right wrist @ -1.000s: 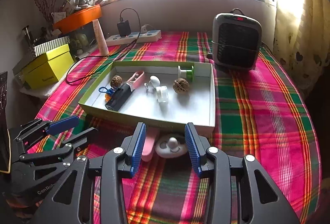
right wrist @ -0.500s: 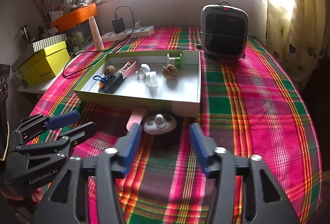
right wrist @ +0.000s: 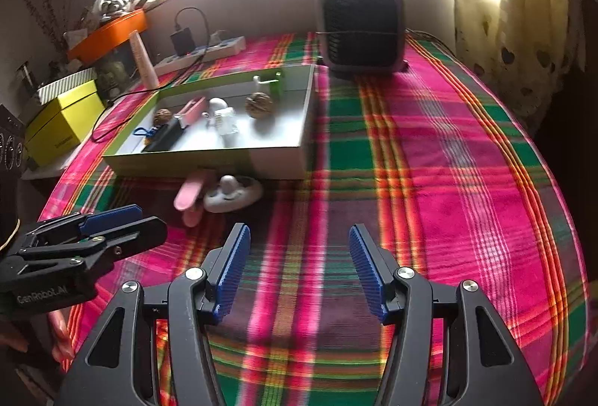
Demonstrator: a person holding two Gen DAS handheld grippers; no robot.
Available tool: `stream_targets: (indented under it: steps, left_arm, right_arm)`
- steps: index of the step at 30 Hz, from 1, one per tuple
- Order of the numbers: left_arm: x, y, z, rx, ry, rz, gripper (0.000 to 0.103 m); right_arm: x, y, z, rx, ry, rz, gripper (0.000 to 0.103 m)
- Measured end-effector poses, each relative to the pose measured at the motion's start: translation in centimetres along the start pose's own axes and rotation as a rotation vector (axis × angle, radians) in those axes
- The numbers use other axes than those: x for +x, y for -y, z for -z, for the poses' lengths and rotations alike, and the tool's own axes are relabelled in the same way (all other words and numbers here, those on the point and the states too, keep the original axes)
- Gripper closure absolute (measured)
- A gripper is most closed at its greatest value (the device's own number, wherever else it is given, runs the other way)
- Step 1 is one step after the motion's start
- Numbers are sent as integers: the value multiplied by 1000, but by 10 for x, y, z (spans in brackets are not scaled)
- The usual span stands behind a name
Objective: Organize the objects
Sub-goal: 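Withdraw both grippers from the tray toward the pink and white items, then move the left gripper to the pink paddle while the right approaches the white panda-face object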
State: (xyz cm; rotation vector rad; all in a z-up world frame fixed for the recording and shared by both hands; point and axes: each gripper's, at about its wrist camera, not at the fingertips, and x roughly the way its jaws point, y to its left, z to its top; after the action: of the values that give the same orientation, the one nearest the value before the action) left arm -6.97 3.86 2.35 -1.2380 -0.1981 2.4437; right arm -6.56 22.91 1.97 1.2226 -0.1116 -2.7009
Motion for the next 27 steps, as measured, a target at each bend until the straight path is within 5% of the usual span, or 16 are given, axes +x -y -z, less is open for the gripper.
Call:
stream_targets:
  steps: [27]
  left_arm:
    - [24, 3, -12, 76, -9, -158, 50]
  right_arm:
    - [11, -1, -3, -19, -25, -20, 47]
